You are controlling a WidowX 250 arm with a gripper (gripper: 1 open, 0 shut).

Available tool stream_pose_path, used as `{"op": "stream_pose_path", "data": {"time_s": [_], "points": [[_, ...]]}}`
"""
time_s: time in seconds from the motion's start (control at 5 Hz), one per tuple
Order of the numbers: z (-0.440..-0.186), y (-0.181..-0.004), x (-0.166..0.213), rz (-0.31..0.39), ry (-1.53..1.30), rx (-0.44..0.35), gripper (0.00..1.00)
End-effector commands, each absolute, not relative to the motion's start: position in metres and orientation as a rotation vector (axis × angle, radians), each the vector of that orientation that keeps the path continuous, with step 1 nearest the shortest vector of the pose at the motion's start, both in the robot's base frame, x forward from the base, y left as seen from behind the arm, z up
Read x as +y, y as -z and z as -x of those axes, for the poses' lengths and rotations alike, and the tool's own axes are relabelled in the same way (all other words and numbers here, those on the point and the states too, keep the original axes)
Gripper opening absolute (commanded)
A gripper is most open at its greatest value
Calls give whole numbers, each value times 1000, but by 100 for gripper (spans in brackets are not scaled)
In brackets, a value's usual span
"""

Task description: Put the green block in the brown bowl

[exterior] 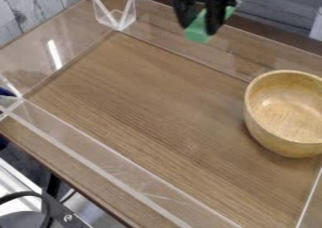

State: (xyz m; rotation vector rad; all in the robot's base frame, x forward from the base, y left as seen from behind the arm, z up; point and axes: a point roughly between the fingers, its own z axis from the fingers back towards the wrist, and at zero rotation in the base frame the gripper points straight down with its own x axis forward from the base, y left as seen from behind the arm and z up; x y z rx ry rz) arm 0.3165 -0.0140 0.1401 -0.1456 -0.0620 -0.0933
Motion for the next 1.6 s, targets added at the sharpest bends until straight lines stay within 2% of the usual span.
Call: {"op": "stream_pose_path", "data": {"time_s": [0.0,0.2,0.4,1.2,1.4], "points": [[-310,-169,-42,154,167,-143,0],[-293,-167,-59,160,223,-124,0],[-286,-158,-75,165,266,-100,0],[-304,-105,-96,168,316,-21,0],[-307,-98,-97,162,315,-12,0]]}}
